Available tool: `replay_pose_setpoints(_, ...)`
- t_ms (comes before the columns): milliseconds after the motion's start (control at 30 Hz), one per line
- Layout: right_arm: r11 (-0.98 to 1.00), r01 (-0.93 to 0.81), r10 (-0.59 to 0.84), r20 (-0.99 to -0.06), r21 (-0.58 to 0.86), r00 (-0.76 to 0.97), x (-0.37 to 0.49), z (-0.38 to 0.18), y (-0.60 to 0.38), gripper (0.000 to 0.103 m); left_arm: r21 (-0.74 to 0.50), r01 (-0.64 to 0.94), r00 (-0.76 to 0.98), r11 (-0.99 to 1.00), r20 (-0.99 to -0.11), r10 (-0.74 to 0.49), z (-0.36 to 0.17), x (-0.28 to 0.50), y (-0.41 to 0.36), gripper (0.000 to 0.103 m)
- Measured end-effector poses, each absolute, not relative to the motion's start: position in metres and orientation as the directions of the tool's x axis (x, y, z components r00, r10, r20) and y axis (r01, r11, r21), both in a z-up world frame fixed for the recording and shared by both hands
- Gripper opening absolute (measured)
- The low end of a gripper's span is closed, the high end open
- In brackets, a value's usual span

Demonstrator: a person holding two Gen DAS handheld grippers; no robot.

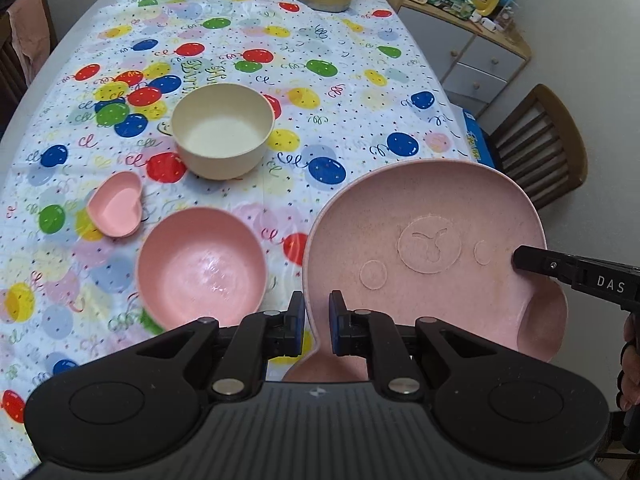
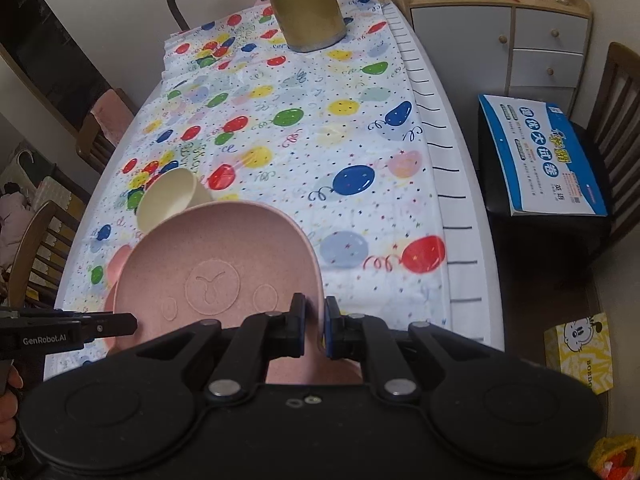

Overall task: Organize plates and bowls
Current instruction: 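Lift and carry the pink plate toward the white plate stack with both grippers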

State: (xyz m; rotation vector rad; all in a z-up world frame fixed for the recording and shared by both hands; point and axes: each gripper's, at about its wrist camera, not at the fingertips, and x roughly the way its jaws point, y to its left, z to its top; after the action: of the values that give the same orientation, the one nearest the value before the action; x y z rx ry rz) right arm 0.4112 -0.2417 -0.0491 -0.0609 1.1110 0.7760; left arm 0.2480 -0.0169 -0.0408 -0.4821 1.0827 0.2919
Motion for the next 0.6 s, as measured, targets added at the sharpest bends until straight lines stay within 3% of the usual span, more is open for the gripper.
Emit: replay_pose_setpoints(600, 0.732, -0.586, 0.564, -0.791, 0.348, 0.236, 0.256, -0.018, -0.219, 0.008, -0.177, -0.487, 0.449, 0.856, -0.891, 0.071, -0.013, 0.091, 0.019, 0.012)
